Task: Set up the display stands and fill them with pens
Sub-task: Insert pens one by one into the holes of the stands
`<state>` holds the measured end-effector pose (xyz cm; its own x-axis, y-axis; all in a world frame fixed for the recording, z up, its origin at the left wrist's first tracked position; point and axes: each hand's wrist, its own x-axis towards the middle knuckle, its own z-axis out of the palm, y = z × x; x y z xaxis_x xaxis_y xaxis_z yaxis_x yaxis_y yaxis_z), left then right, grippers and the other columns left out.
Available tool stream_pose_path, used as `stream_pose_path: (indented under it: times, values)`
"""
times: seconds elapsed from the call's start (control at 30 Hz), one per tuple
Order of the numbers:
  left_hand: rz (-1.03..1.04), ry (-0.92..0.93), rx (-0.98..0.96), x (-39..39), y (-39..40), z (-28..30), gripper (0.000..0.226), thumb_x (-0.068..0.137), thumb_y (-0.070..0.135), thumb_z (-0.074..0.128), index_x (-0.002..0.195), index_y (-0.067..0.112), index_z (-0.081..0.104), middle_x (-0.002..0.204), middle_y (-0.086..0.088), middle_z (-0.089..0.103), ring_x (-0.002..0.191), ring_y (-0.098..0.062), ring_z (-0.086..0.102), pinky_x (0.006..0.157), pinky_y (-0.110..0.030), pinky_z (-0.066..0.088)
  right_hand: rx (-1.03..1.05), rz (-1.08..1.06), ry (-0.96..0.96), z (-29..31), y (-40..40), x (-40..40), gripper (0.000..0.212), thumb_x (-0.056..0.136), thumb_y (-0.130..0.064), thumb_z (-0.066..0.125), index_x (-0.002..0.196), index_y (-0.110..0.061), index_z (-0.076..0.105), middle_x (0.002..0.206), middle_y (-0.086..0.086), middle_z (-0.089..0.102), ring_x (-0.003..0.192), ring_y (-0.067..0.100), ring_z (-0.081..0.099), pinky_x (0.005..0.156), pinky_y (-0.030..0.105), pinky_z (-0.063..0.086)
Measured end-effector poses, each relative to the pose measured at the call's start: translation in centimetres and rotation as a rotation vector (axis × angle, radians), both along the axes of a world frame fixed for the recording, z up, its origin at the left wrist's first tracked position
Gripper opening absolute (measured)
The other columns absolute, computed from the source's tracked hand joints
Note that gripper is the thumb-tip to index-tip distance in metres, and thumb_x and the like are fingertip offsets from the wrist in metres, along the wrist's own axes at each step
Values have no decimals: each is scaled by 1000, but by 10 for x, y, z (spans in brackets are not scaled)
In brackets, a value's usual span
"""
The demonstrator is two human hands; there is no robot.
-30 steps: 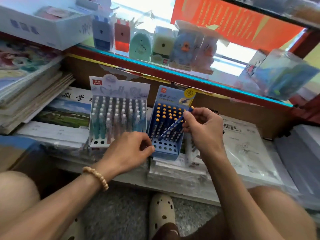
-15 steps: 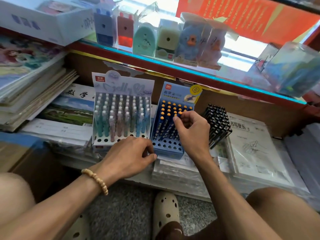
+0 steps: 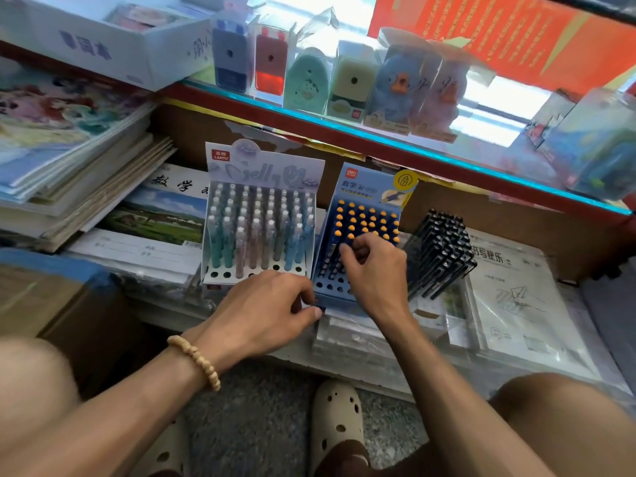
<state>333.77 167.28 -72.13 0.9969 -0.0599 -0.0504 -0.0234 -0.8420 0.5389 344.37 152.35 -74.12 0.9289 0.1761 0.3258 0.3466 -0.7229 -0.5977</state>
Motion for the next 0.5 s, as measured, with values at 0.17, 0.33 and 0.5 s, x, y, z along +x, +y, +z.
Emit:
stream_pose_path:
  times: [0.17,0.33,0.5]
  values:
    - [12,3,2,-4,6,-1,21,93,48,59,104,30,65,96,15,67,88,-3,62,86,-33,55,80,-28,-44,14,-1,-6,22,90,-36,70,95,-15,70,73,-13,62,72,9,64,71,34,56]
    - [12,25,-14,-9,9,2,22,93,47,59,107,31,64,100,14,67,89,-1,61,86,-31,55,24,78,-45,43,6,-13,24,89,-35,71,101,-15,70,84,-7,68,78,11,65,76,38,57]
    - [10,40,-8,-19,16,12,25,93,49,58,111,31,62,104,15,64,91,3,59,83,-19,51,-113,264,3,64,18,-20,36,90,-40,68,116,-16,67,105,-2,69,99,13,63,89,39,56]
